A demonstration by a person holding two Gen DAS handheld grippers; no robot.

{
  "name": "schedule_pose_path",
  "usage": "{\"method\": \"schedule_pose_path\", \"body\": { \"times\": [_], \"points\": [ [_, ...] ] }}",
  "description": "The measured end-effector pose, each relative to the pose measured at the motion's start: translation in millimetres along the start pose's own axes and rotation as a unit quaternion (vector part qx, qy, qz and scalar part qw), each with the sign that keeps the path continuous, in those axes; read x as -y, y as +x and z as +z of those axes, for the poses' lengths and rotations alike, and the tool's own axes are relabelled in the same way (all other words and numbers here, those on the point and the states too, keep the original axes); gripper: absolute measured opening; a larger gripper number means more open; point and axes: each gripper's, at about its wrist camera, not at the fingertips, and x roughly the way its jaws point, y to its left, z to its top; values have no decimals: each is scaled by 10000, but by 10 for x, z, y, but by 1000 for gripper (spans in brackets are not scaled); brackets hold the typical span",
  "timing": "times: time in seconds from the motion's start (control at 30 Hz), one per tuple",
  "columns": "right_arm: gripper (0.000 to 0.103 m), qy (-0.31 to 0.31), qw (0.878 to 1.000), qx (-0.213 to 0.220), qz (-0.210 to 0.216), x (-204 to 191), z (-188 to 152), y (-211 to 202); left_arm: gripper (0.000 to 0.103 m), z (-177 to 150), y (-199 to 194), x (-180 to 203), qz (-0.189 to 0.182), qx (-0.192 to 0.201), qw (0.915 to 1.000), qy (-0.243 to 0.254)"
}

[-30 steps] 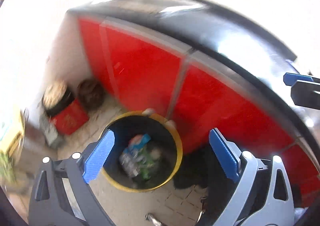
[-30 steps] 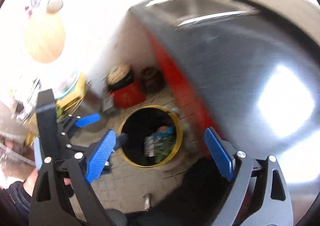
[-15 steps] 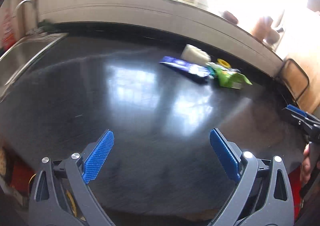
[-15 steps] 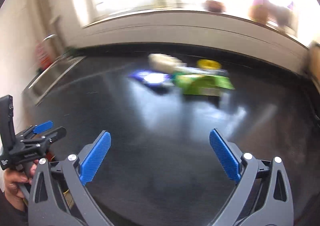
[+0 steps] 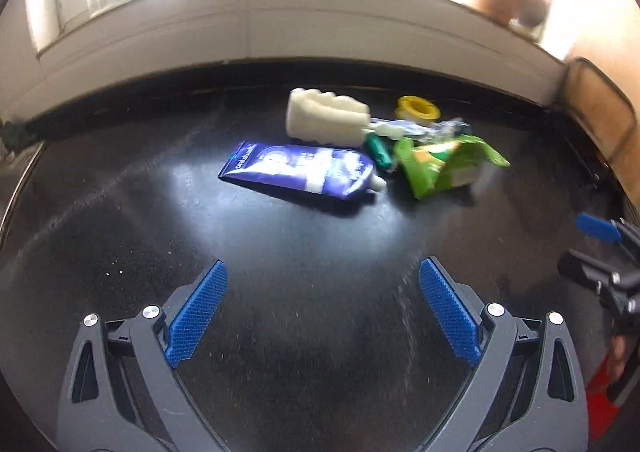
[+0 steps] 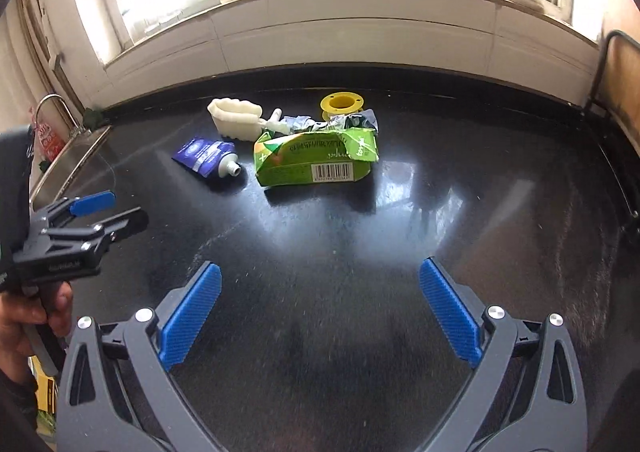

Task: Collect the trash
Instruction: 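Move both open tools back over the countertop trash, then grasp the blue toothpaste tube with the left tool while the right tool grasps the green snack bag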

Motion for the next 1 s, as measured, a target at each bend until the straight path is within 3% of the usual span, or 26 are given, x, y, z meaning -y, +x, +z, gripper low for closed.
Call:
{"method": "schedule_pose_path", "body": {
  "times": [0.1, 0.2, 0.4, 0.47, 0.57, 0.77, 1.0],
  "points": [
    [96, 67, 10000, -26, 58, 35, 73, 130, 94, 210, 189, -26, 134, -80, 9973, -712],
    [96, 27, 9999, -105, 51, 43, 147, 255, 94, 426, 451, 50, 204, -306, 9934, -1090],
    [96, 30, 9999, -146, 26, 142, 297, 407, 94, 736, 763, 154, 643, -361, 9891, -1276],
    [96, 33, 9999, -158, 40, 169, 335, 464, 94, 779, 895, 88, 896, -494, 9840, -1460],
    [96, 52, 9998, -196, 14, 207, 387, 548, 94, 770, 1069, -34, 974, -770, 9754, -1820],
    [96, 75, 9996, -277, 19, 202, 514, 718, 94, 632, 1062, -75, 1205, -761, 9765, -1619],
    [96, -258, 9990, -371, 18, -65, 660, 963, 94, 327, 834, -344, 1035, -683, 9857, -1141]
  ]
}}
